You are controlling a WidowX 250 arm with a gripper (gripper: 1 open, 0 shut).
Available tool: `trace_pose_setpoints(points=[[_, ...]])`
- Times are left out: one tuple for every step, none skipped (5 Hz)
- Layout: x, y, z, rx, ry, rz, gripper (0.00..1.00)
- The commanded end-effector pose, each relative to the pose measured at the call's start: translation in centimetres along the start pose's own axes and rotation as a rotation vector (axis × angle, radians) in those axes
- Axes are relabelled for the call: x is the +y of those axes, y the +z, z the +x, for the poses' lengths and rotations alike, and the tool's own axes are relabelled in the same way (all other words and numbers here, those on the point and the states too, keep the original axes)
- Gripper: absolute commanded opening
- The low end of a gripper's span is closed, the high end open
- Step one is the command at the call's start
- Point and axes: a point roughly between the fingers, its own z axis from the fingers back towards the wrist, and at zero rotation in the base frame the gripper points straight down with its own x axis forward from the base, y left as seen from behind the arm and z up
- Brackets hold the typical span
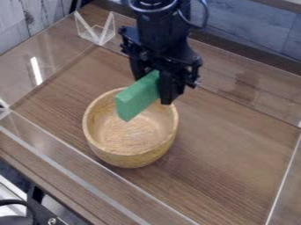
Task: Put green stick into wooden bowl
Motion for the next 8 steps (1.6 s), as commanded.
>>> trace_pose_setpoints(points=[[-0.1, 0.9, 0.0, -0.03, -0.029, 0.0, 1.0], [2.0, -0.1, -0.3, -0.017, -0.078, -0.01, 1.0], [3.4, -1.6, -0.5, -0.013, -0.116, -0.019, 0.0], [3.2, -1.1, -0.8, -0.015, -0.018, -0.011, 0.0], [3.4, -0.1, -0.9, -0.017, 0.074, -0.006, 1.0], [3.7, -0.3, -1.1, -0.012, 0.026, -0.013, 1.0], [4.5, -0.4, -1.4, -0.007, -0.017, -0.017, 0.0], [5.6, 0.9, -0.9, -0.02, 0.021, 0.014, 1.0]])
